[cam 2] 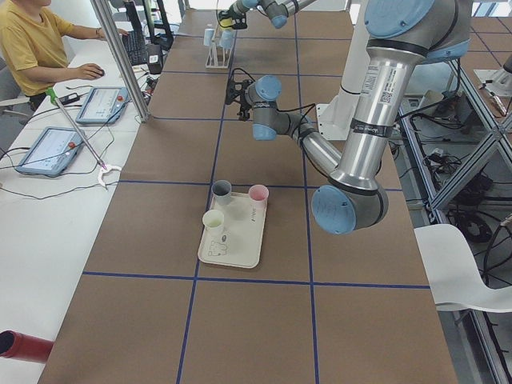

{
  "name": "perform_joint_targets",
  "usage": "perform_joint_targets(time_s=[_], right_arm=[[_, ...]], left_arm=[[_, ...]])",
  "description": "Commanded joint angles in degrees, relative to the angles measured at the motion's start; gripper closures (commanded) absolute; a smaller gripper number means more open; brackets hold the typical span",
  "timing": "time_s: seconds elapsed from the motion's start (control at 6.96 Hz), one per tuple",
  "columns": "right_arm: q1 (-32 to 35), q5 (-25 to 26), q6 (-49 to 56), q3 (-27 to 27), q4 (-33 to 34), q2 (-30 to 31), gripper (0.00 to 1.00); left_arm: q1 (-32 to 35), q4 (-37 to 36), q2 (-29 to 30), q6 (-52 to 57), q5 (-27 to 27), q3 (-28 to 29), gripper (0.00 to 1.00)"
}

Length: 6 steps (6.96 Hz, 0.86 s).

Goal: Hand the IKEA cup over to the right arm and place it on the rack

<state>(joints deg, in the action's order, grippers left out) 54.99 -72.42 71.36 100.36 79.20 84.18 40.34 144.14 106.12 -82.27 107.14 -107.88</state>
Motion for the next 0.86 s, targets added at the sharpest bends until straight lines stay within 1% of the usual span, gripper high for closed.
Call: perform_joint_targets(time_s=[0.0, 0.29, 0.43, 0.57, 0.72], right_arm=[[-0.1, 0.0, 0.0, -0.3, 0.0, -0.7, 0.12], [-0.1, -0.1, -0.1, 0.2, 0.0, -0.7, 0.12], [-0.1, -0.4, -2.2, 1.4, 0.1, -1.5, 0.12], [-0.6, -1.0, -8.9, 2.4, 0.2, -2.5, 0.12], [-2.4, -3.8, -18.5, 3.7, 0.2, -3.8, 0.09]], left_arm=[[0.0, 0.0, 0.0, 0.0, 0.0, 0.0, 0.01], [0.0, 0.0, 0.0, 0.0, 0.0, -0.1, 0.01], [0.1, 0.0, -0.1, 0.1, 0.0, -0.3, 0.01], [0.2, 0.0, -0.5, 0.5, 0.1, -0.6, 0.01], [0.3, -0.1, -2.4, 1.5, 0.2, -0.9, 0.00]])
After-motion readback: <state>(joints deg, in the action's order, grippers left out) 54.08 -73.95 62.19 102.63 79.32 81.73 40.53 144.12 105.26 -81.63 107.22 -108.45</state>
